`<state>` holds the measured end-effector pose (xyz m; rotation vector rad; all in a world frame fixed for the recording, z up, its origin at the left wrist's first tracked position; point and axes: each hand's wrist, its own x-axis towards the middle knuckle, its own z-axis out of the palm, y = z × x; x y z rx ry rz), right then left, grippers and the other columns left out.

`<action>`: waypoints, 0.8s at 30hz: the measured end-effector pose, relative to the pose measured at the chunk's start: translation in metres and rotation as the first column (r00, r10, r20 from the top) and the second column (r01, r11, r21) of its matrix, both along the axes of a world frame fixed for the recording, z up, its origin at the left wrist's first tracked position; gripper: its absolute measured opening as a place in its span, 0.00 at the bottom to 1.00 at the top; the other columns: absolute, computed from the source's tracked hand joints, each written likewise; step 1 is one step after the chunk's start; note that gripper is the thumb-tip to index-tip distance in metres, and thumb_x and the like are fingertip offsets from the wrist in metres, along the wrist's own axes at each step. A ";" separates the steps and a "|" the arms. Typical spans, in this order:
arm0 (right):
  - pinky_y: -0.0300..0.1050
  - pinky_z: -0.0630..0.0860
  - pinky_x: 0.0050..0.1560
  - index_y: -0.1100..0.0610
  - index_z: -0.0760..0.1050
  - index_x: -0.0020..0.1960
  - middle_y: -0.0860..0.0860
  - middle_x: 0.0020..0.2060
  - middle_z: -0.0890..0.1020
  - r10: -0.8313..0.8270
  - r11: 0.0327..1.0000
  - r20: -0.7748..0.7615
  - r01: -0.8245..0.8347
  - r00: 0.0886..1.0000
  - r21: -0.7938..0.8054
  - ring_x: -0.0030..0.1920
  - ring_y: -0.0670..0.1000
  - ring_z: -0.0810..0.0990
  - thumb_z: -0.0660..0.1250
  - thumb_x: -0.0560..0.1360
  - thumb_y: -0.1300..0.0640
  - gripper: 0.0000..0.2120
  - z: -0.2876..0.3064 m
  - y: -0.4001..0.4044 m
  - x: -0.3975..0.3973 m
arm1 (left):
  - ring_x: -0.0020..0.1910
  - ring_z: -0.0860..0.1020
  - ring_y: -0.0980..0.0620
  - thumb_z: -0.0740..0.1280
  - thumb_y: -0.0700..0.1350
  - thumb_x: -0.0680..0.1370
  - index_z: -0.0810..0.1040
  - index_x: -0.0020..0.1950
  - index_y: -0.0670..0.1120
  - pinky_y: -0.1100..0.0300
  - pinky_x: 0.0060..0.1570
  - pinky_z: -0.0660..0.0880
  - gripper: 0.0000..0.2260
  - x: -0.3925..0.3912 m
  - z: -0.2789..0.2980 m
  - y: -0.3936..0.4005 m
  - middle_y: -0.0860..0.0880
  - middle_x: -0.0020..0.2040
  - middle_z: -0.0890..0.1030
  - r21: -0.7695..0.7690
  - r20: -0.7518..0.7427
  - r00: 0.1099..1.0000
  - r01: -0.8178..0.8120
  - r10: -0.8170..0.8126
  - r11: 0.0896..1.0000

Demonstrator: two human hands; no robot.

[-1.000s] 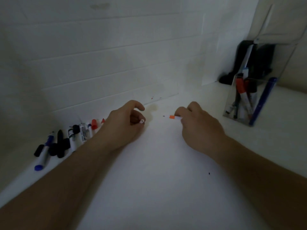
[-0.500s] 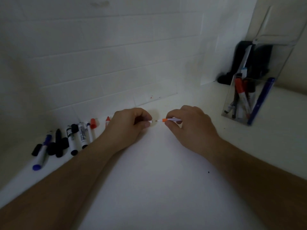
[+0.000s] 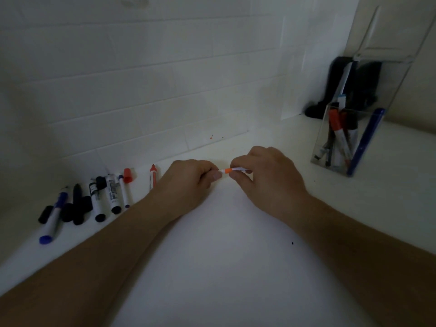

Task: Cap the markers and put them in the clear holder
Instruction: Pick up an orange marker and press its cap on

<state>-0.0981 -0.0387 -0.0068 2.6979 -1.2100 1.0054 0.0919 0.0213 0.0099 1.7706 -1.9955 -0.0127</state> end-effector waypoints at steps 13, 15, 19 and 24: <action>0.45 0.68 0.34 0.45 0.80 0.48 0.47 0.36 0.74 0.024 1.000 -0.104 -0.022 0.994 0.023 0.38 0.49 0.75 0.51 0.79 0.35 0.22 -0.004 0.004 0.001 | 0.40 0.74 0.46 0.59 0.45 0.82 0.71 0.45 0.51 0.54 0.37 0.63 0.06 -0.003 -0.013 0.000 0.53 0.36 0.70 0.004 0.192 0.981 -0.031 0.030 0.999; 0.46 0.71 0.35 0.45 0.80 0.49 0.47 0.36 0.75 0.044 0.999 -0.086 -0.041 0.995 0.036 0.38 0.49 0.76 0.50 0.79 0.35 0.23 -0.005 0.003 0.000 | 0.37 0.72 0.47 0.60 0.43 0.80 0.69 0.43 0.52 0.53 0.37 0.65 0.07 -0.004 -0.013 -0.001 0.55 0.35 0.68 -0.001 0.190 0.982 -0.023 0.023 1.000; 0.46 0.69 0.36 0.44 0.80 0.50 0.47 0.36 0.75 0.047 0.999 -0.060 -0.045 0.997 0.023 0.39 0.48 0.75 0.50 0.79 0.35 0.22 -0.005 0.000 -0.002 | 0.37 0.73 0.47 0.62 0.40 0.77 0.69 0.42 0.52 0.51 0.38 0.69 0.08 -0.005 -0.012 -0.002 0.53 0.35 0.70 -0.034 0.156 0.988 -0.007 0.012 0.999; 0.50 0.74 0.47 0.40 0.79 0.56 0.45 0.41 0.80 0.025 1.000 -0.109 -0.026 0.994 -0.005 0.45 0.51 0.79 0.54 0.80 0.38 0.17 0.001 -0.004 -0.004 | 0.38 0.74 0.47 0.56 0.50 0.82 0.74 0.46 0.48 0.50 0.40 0.71 0.10 -0.008 -0.016 -0.006 0.51 0.38 0.74 -0.101 0.108 0.993 0.052 -0.041 0.994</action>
